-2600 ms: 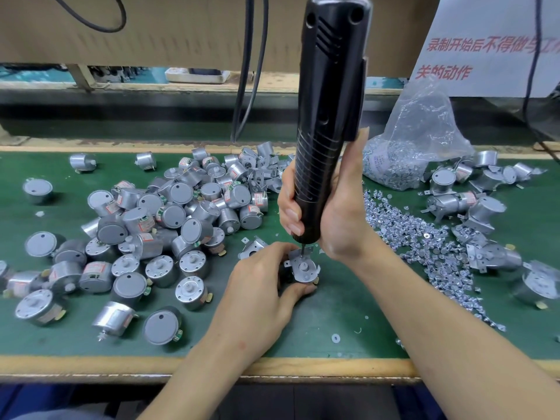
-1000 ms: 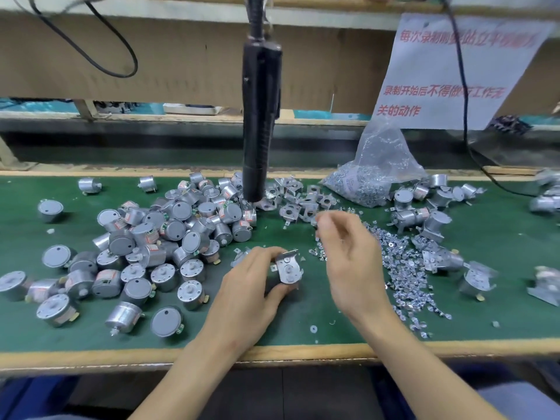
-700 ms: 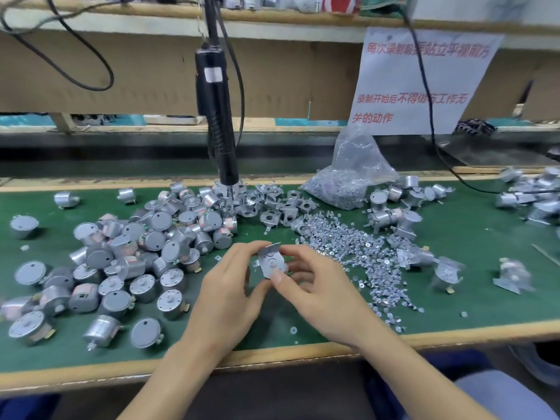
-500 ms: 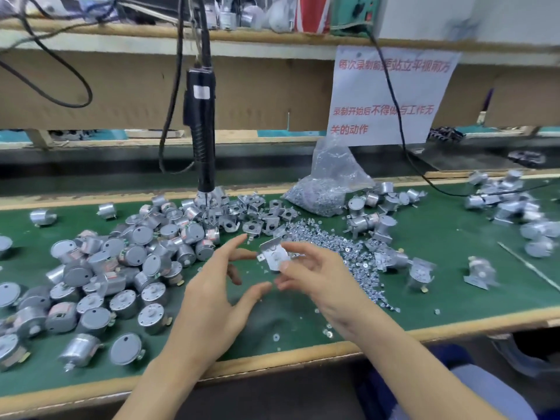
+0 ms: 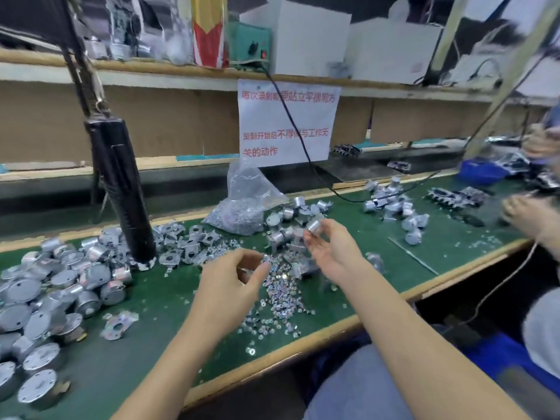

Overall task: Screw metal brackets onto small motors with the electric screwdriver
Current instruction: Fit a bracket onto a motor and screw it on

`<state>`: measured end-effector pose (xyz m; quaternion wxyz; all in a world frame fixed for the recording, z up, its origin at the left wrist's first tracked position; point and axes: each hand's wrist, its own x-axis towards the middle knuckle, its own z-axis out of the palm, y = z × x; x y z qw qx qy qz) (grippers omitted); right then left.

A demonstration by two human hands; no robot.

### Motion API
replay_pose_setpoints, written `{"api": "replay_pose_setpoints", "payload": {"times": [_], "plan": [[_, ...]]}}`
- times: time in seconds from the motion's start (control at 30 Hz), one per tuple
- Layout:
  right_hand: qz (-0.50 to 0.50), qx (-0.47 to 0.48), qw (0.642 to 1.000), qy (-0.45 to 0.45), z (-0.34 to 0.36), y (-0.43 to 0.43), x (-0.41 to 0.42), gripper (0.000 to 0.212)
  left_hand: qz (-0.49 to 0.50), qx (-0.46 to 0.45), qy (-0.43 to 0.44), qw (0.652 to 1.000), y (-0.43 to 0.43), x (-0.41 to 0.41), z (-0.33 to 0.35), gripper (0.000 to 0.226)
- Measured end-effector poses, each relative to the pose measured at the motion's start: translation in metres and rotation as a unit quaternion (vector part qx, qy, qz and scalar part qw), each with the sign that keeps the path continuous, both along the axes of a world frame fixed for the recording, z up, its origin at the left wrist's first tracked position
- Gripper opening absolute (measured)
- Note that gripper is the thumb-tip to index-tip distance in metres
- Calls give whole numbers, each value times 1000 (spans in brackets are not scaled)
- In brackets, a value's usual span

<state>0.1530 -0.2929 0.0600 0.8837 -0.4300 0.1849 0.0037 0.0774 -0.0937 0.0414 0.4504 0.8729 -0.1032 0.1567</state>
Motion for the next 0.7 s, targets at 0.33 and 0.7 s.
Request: {"api": "replay_pose_setpoints", "payload": {"times": [0.33,0.7], "plan": [[-41,44,987,-151,26,-31,20,57,-53,34,36,997,-65,10,2,22],[299,-391,813,-310,27,160,-23,93,223,230,38,947,72,-52,7,33]]}}
